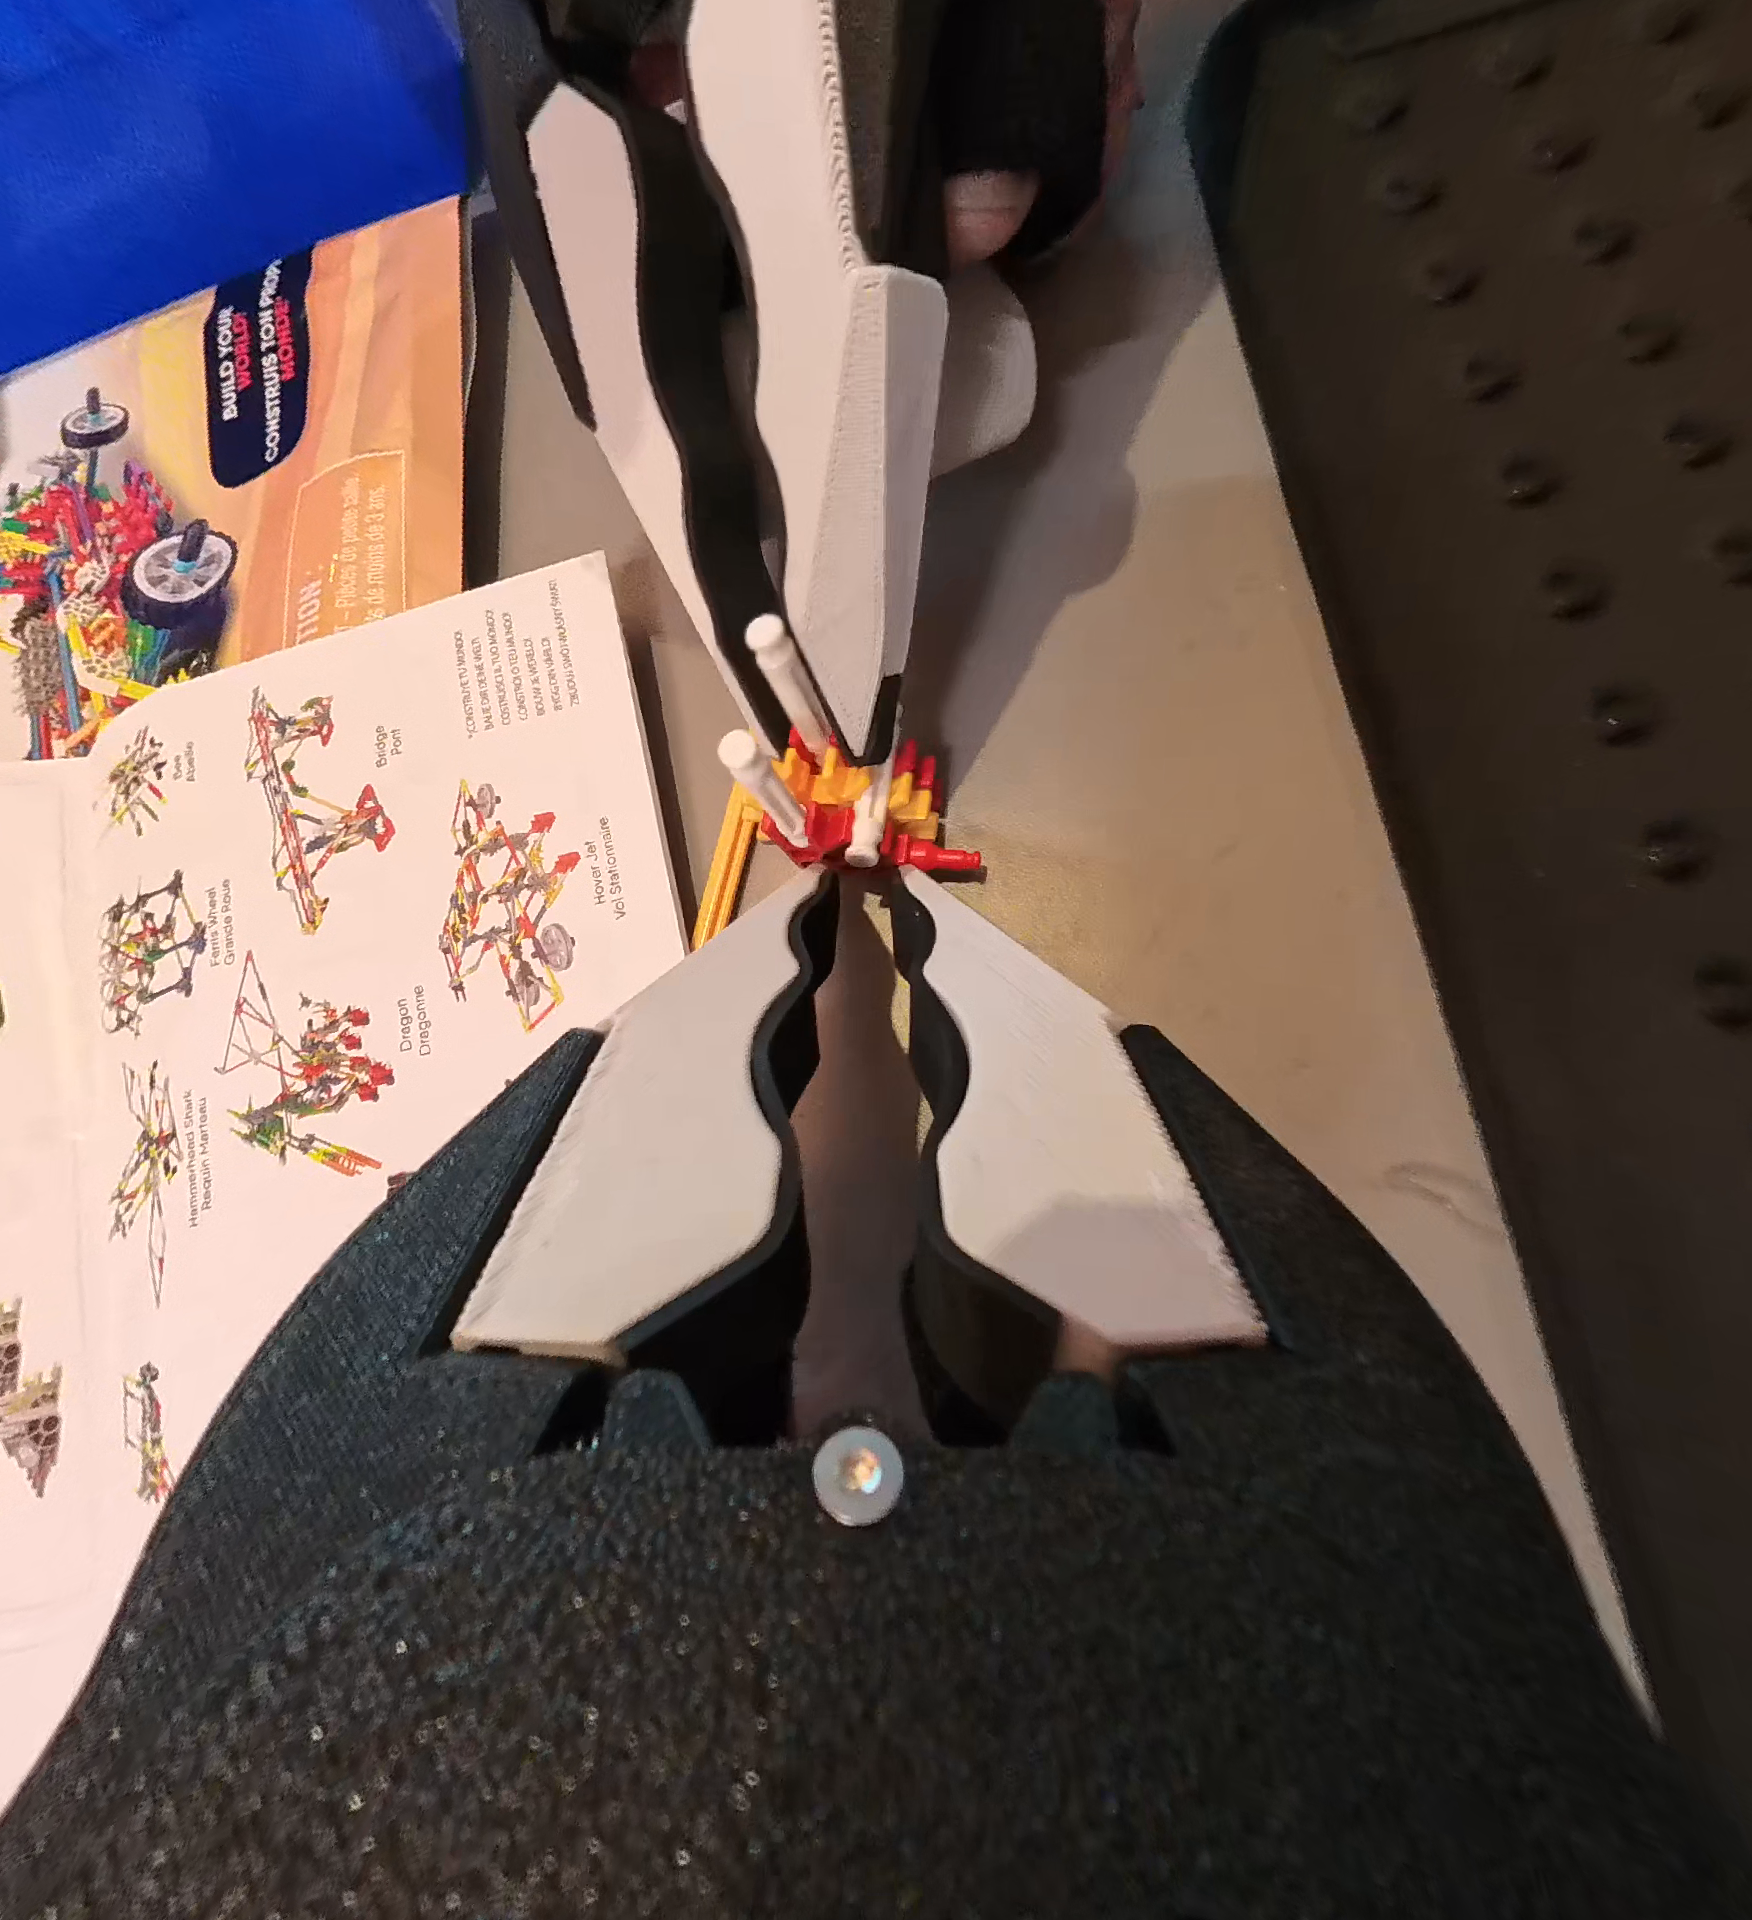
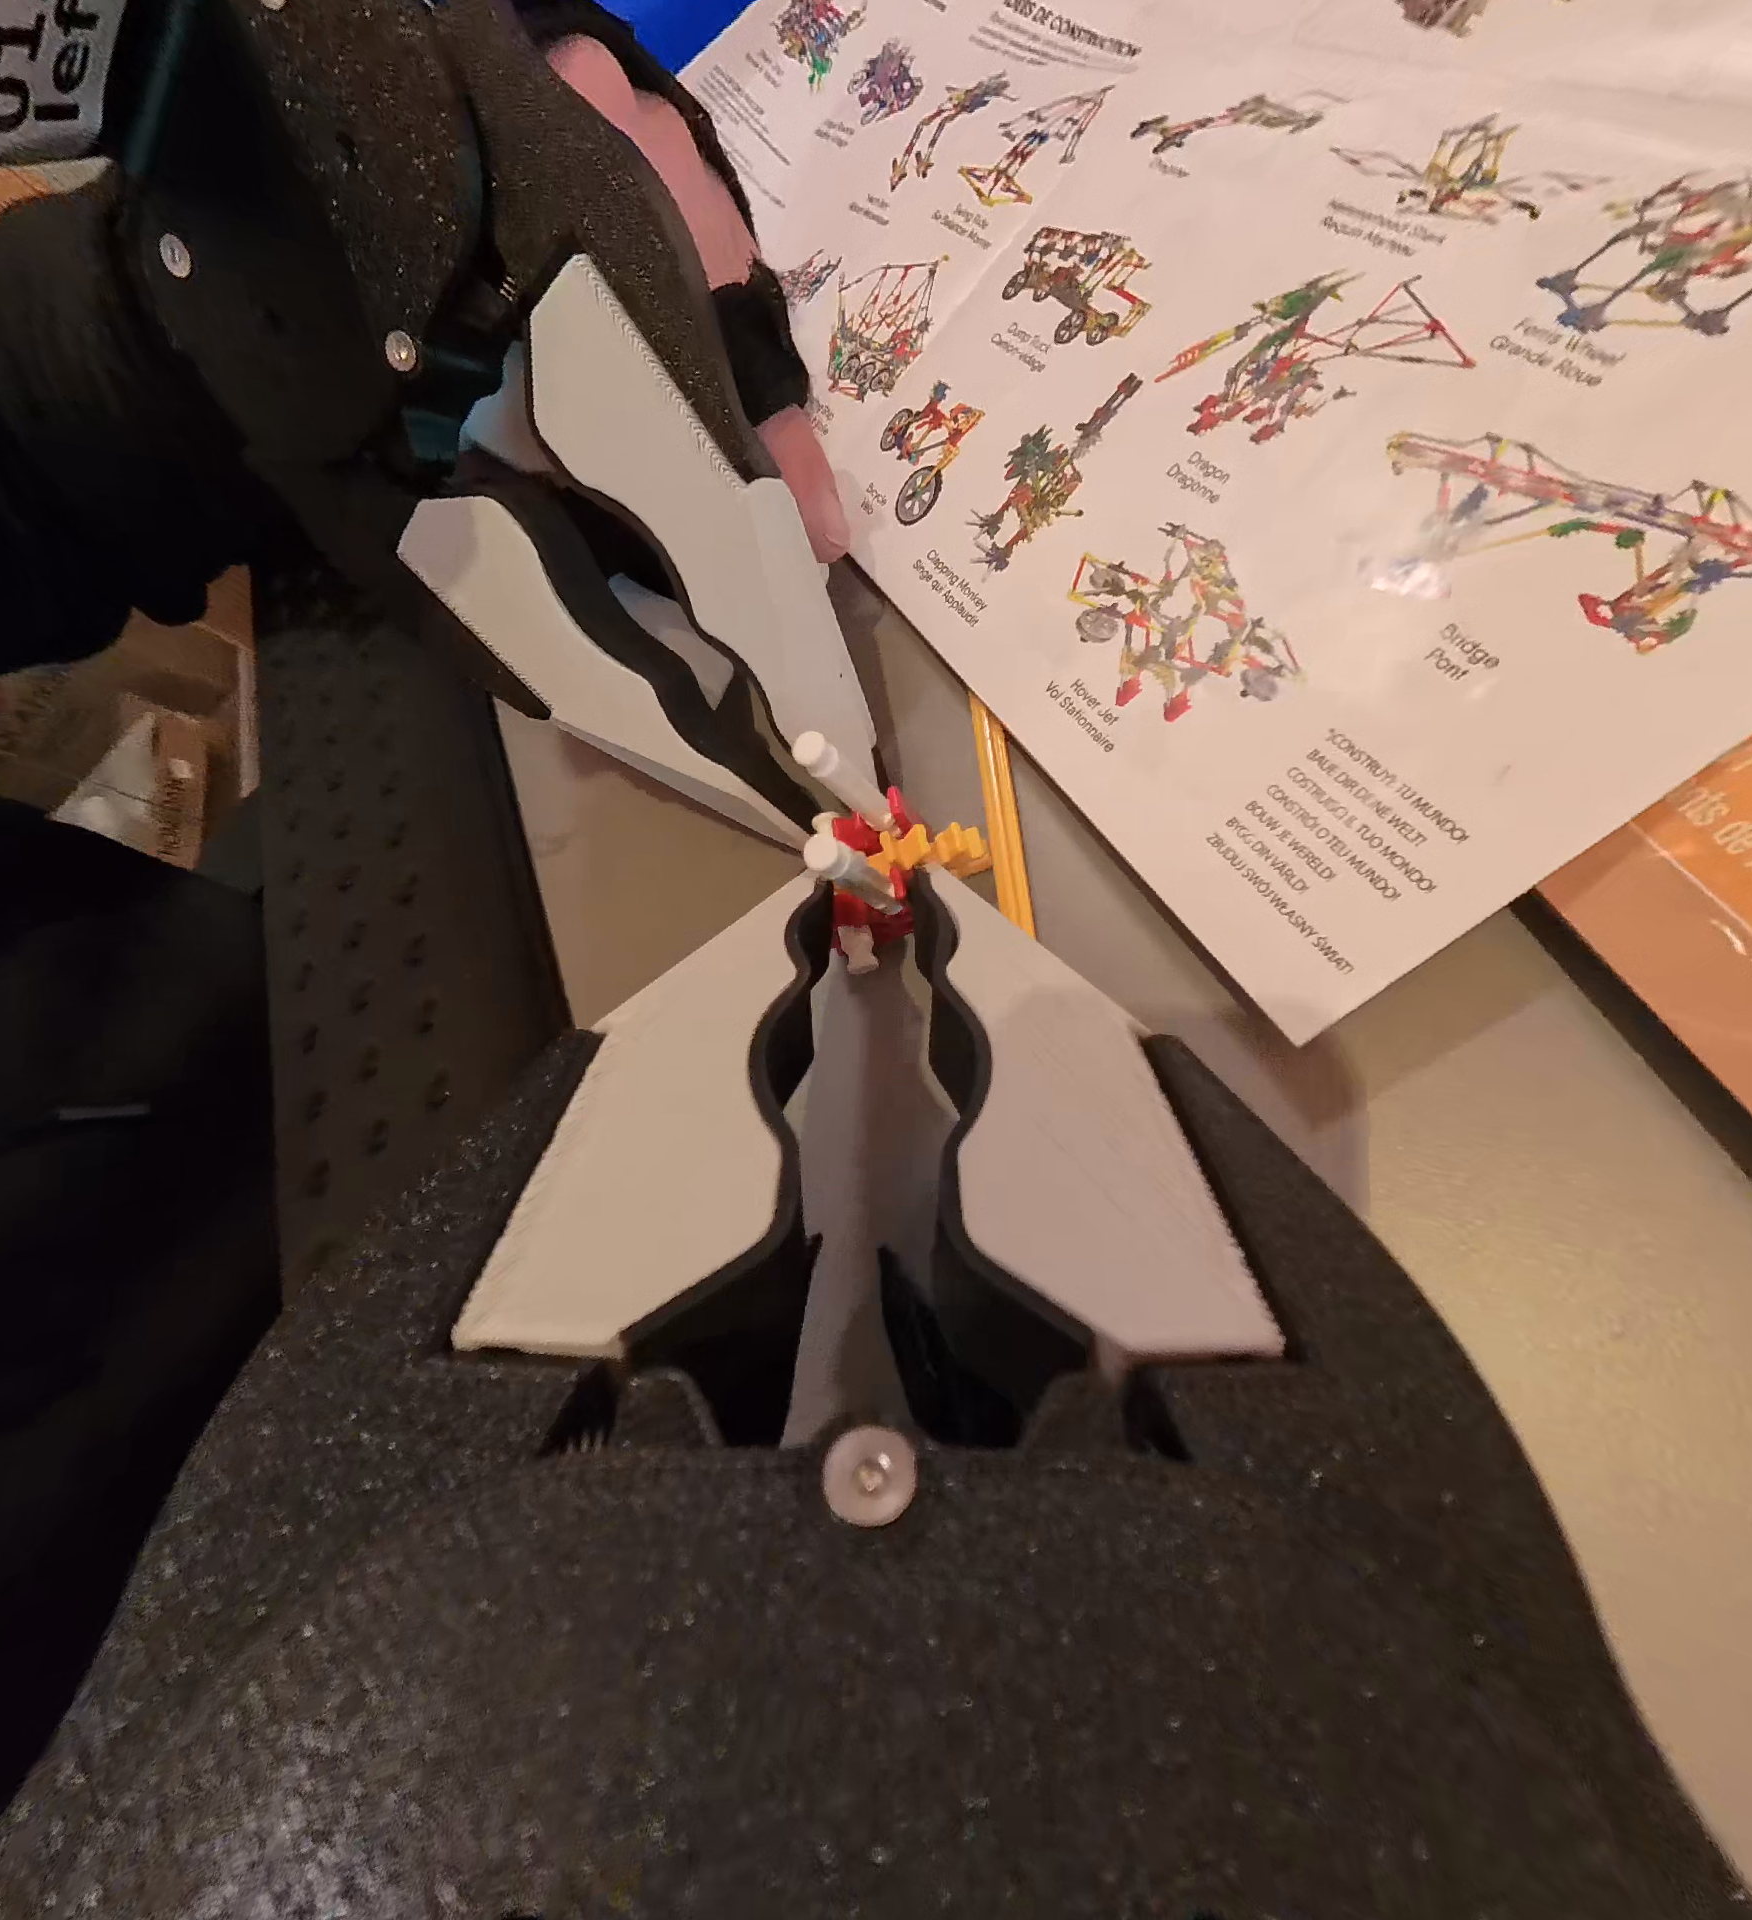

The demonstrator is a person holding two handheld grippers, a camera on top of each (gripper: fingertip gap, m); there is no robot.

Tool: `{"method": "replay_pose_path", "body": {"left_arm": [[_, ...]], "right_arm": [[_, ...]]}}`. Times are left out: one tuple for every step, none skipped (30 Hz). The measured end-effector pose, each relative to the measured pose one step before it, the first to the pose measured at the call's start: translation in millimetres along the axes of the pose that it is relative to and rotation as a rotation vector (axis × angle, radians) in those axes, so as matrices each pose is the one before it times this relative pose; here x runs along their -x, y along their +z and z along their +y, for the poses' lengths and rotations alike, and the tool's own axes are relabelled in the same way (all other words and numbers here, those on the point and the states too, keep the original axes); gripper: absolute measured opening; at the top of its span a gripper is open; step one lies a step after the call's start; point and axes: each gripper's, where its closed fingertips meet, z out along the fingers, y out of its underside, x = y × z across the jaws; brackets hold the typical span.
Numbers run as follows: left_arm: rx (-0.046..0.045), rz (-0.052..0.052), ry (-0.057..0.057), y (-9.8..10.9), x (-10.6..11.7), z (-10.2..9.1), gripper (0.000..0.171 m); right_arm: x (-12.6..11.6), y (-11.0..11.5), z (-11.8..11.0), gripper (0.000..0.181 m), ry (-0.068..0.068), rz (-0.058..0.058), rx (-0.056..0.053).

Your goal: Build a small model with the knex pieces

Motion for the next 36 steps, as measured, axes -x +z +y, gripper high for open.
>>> {"method": "replay_pose_path", "body": {"left_arm": [[-0.00017, -0.0002, 0.0039, 0.06, 0.11, -0.13, 0.006], [0.00019, 0.0002, 0.0026, 0.19, -0.07, -0.24, 0.006], [-0.00009, 0.0037, 0.0056, 0.29, -1.01, -0.26, 0.005], [0.00186, 0.0017, 0.0065, 0.17, -0.90, 0.06, 0.003], [0.00128, -0.0035, 0.0030, 0.15, 0.01, 0.02, 0.004], [-0.00165, 0.0018, -0.0014, 0.39, -0.72, -0.47, 0.004], [-0.00095, 0.0026, -0.0023, 0.78, -1.00, -0.55, 0.003], [0.00451, 0.0026, 0.0010, 0.97, -0.79, 0.08, 0.003], [0.01224, -0.0004, 0.0052, 1.55, -0.37, 1.66, 0.004], [-0.00109, -0.0017, 0.0043, 0.81, -0.15, -0.10, 0.004], [0.00071, 0.0016, -0.0045, 0.29, 0.13, -0.18, 0.005], [-0.00067, 0.0012, -0.0011, -0.04, 0.15, -0.17, 0.005], [-0.00028, 0.0000, 0.0003, 0.07, 0.23, -0.02, 0.005], [-0.00009, -0.0013, 0.0005, -0.04, 0.27, 0.05, 0.005], [-0.00053, -0.0014, -0.0001, -0.03, 0.35, -0.10, 0.006], [-0.00014, 0.0004, 0.0007, 0.06, 0.07, -0.05, 0.006], [0.00014, -0.0017, 0.0031, 0.14, 0.29, -0.19, 0.006], [-0.00062, -0.0045, 0.0042, 0.19, 0.63, -0.33, 0.007], [0.00035, 0.0000, 0.0021, 0.28, 0.24, -0.23, 0.007], [-0.00071, -0.0008, 0.0020, 0.22, 0.38, -0.52, 0.007], [0.00381, -0.0016, 0.0057, 0.32, 0.36, 0.14, 0.007], [0.00437, -0.0044, 0.0062, 0.08, 0.88, 0.44, 0.008], [0.00109, -0.0066, 0.0036, -0.25, 1.16, 0.18, 0.007], [-0.00153, -0.0005, 0.0051, 0.11, -0.22, -0.30, 0.006], [-0.00154, -0.0037, 0.0079, 0.11, -0.08, -0.36, 0.006], [0.00285, -0.0026, 0.0070, -0.02, 0.25, -0.03, 0.006], [0.00047, -0.0032, 0.0023, 0.11, 0.31, -0.19, 0.006], [-0.00145, -0.0060, 0.0040, 0.15, 0.56, -0.33, 0.005], [0.00221, -0.0051, 0.0072, -0.10, 0.55, 0.27, 0.005], [0.00500, -0.0029, 0.0046, -0.31, 0.32, 0.18, 0.005], [0.00237, -0.0021, 0.0030, -0.02, 0.02, -0.19, 0.004], [0.00045, -0.0035, 0.0059, 0.06, 0.06, -0.11, 0.004], [0.00020, -0.0032, 0.0045, 0.08, 0.05, -0.10, 0.004], [0.00187, 0.0003, -0.0004, -0.07, 0.05, -0.06, 0.003], [0.00284, 0.0007, -0.0008, -0.04, 0.24, -0.05, 0.003], [0.00310, -0.0009, 0.0023, -0.01, 0.02, -0.07, 0.003]], "right_arm": [[0.10, 0.05, 0.22, 0.014, 0.0150, -0.0155, 0.0050], [0.14, -0.01, 0.35, 0.015, 0.0091, -0.0140, 0.0064], [0.11, 0.02, 0.01, 0.015, -0.0085, -0.0049, 0.0055], [0.14, -0.09, -0.37, 0.015, -0.0285, 0.0072, 0.0010], [0.43, -0.38, -0.03, 0.016, -0.0321, 0.0108, 0.0002], [0.61, -0.75, 0.62, 0.016, -0.0222, 0.0072, 0.0019], [1.51, -0.56, 0.24, 0.019, -0.0198, 0.0021, -0.0020], [2.73, -0.18, -0.15, 0.025, -0.0225, -0.0011, -0.0053], [1.30, 0.02, 0.95, 0.031, -0.0220, 0.0110, 0.0030], [-0.69, 0.05, 3.03, 0.034, -0.0239, 0.0227, 0.0168], [-1.10, -0.68, 2.88, 0.035, -0.0283, 0.0244, 0.0149], [-1.08, -1.73, 1.65, 0.035, -0.0253, 0.0229, 0.0071], [-0.23, -2.77, 0.38, 0.035, -0.0214, 0.0140, -0.0014], [0.56, -3.57, -1.68, 0.035, -0.0237, 0.0072, -0.0139], [-0.52, -3.04, -2.36, 0.034, -0.0334, 0.0146, -0.0181], [-1.42, -1.37, -0.49, 0.033, -0.0345, 0.0201, -0.0053], [-1.49, 0.81, 3.16, 0.030, -0.0227, 0.0142, 0.0207], [-1.92, 2.23, 3.86, 0.028, -0.0200, 0.0157, 0.0282], [-0.93, 2.59, 1.80, 0.026, -0.0177, 0.0090, 0.0163], [1.12, 2.49, -0.13, 0.021, -0.0080, -0.0061, 0.0043], [0.52, 1.64, -0.80, 0.021, -0.0049, -0.0056, -0.0005], [-1.99, 0.79, -0.34, 0.021, -0.0059, 0.0084, 0.0000], [-1.67, 0.56, -0.56, 0.021, -0.0031, 0.0062, -0.0035], [0.08, 1.26, -0.18, 0.021, -0.0013, -0.0029, -0.0049], [0.05, 1.19, 0.04, 0.021, 0.0015, -0.0042, -0.0041], [0.21, 0.38, 0.08, 0.021, 0.0005, -0.0049, -0.0009], [-0.03, 0.39, -0.11, 0.021, -0.0059, -0.0005, 0.0008], [-0.15, 0.50, -0.22, 0.021, -0.0054, 0.0020, 0.0019], [0.21, 0.56, -0.41, 0.021, -0.0044, 0.0019, 0.0000], [0.35, 0.39, -0.31, 0.021, -0.0026, 0.0011, -0.0005], [0.09, 0.28, -0.19, 0.021, 0.0010, 0.0008, -0.0011], [0.08, 0.08, -0.08, 0.021, 0.0014, -0.0002, -0.0017], [0.10, 0.15, -0.04, 0.021, 0.0001, 0.0000, -0.0007], [0.09, 0.24, -0.21, 0.021, 0.0006, -0.0006, -0.0001], [0.07, 0.20, -0.09, 0.021, 0.0019, -0.0008, -0.0005], [0.00, -0.05, 0.02, 0.021, 0.0006, 0.0006, -0.0003]]}}
